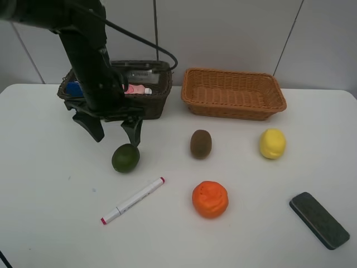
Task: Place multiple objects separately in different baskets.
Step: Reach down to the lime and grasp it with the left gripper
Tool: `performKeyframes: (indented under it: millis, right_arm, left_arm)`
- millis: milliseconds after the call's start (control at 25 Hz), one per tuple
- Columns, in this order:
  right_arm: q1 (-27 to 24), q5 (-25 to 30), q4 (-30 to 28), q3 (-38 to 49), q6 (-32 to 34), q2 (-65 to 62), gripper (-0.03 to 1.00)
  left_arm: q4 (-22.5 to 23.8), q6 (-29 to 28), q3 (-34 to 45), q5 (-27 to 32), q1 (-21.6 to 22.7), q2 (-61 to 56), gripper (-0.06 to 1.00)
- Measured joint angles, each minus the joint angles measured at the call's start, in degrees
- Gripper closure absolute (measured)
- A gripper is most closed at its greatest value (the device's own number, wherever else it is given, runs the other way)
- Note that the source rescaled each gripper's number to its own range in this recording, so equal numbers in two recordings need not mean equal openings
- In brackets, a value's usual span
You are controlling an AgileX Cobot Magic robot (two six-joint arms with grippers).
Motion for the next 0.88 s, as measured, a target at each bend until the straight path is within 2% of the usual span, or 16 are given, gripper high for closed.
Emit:
performKeyframes:
  millis: [440, 720, 800, 880]
  right_arm:
    - [0.0, 0.0, 0.0, 0.0, 0.0, 0.0, -0.03]
    - [0.0, 0.0, 0.0, 0.0, 0.0, 0.0, -0.03]
    - [0.0, 0.0, 0.0, 0.0, 0.0, 0.0, -0.03]
    - [0.0, 0.0, 0.0, 0.0, 0.0, 0.0, -0.03]
  left_arm:
    - [2.57, -1.18, 0.56, -7.87, -0.26, 12.13, -0.06]
    - [2.95, -1.35, 0.5, -8.59, -0.26, 14.52, -0.05]
    - [3.31, -1.35, 0.46, -8.33, -0.26, 14.57, 0.03]
    - [3.62, -1.4, 0.46, -7.94, -0.26, 14.63, 0.25]
